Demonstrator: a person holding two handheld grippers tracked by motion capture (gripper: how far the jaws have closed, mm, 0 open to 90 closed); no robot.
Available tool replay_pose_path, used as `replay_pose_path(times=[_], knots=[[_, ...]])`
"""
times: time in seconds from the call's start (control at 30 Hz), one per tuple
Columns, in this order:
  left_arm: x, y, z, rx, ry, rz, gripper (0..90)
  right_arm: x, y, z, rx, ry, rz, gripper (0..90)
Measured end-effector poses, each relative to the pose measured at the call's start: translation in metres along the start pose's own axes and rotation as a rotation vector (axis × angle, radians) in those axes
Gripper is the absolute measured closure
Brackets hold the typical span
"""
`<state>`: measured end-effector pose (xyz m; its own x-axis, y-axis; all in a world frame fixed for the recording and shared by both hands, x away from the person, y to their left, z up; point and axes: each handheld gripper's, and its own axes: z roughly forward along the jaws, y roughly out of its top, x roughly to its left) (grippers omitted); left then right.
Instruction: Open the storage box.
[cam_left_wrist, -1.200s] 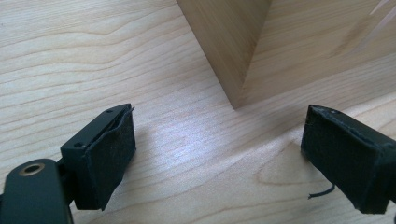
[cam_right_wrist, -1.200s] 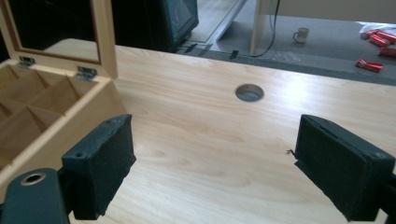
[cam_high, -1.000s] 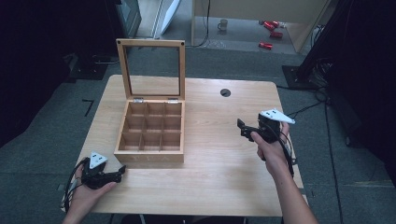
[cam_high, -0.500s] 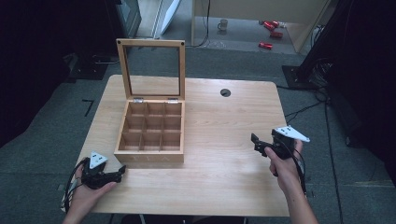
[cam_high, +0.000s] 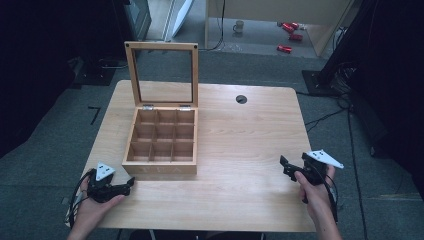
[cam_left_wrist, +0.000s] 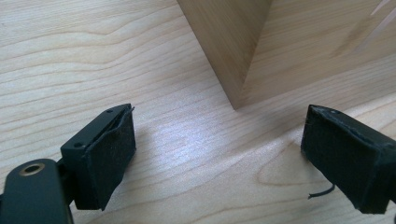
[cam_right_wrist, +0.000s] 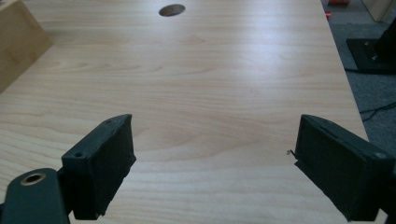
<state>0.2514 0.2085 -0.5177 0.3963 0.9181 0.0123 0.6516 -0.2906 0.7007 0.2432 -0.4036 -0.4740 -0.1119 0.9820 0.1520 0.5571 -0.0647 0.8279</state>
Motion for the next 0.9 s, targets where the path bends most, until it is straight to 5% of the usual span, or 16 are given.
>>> replay_pose_path(times=[0.13, 0.3, 0.9], knots=[[0.0, 0.0, 0.0, -0.001, 0.0, 0.0, 10.4, -0.006, -0.009, 0.0, 0.038, -0.055, 0.016, 11.6], [0.0, 0.0, 0.0, 0.0, 0.0, 0.0, 10.4, -0.011, -0.02, -0.003, 0.068, -0.011, 0.0, 8.7], [0.0, 0.0, 0.0, 0.0, 0.0, 0.0, 10.4, -0.021, -0.054, -0.004, 0.145, -0.113, -0.019, 7.9]])
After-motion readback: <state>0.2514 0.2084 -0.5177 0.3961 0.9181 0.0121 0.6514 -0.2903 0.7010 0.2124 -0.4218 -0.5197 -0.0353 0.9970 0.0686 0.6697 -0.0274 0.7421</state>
